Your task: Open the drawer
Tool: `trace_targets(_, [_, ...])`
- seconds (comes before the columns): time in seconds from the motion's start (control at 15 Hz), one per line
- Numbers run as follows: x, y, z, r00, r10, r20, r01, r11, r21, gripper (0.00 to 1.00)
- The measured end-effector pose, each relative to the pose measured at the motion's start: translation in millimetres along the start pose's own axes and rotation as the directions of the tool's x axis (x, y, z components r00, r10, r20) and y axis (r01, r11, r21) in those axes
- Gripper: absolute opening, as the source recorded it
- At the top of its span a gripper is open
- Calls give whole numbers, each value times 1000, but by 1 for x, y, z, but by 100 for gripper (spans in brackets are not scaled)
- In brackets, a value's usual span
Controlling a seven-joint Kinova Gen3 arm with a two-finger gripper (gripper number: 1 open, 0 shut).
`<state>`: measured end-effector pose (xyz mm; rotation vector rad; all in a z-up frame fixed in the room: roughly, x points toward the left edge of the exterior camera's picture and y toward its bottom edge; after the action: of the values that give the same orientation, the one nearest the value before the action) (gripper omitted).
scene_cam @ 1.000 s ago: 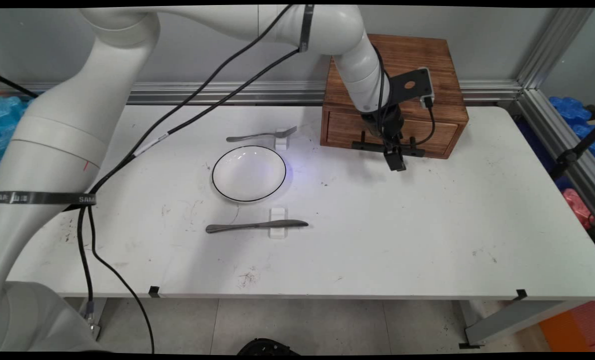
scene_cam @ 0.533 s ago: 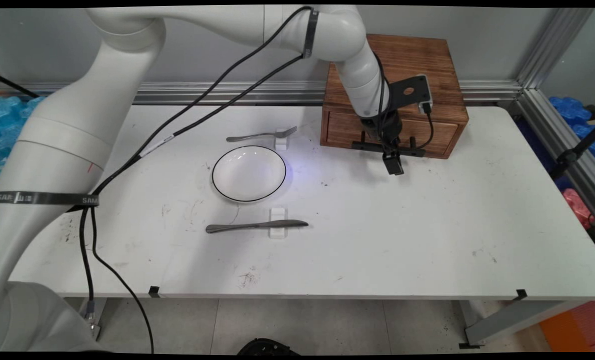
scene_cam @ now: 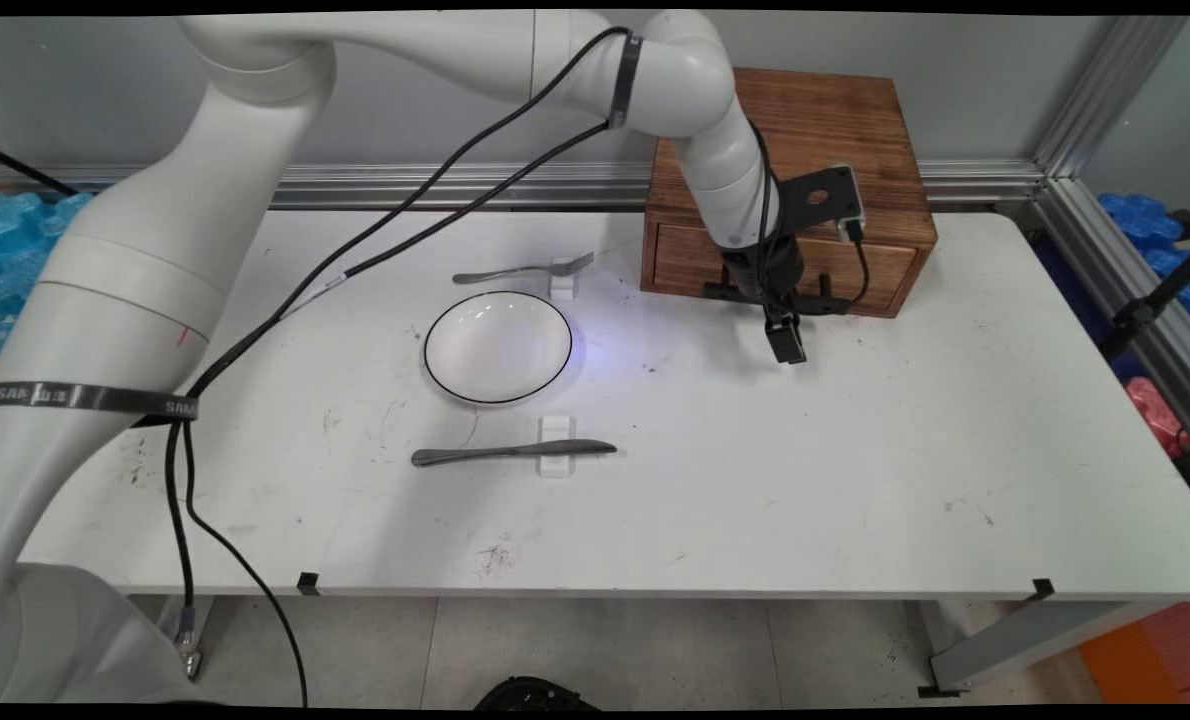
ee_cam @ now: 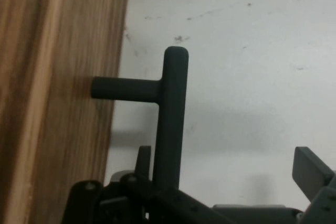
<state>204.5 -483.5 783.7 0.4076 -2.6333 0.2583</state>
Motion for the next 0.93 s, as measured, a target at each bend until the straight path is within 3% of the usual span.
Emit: trace_targets(0.93, [4,47,-9,1000,-16,10,16,998,-54,100])
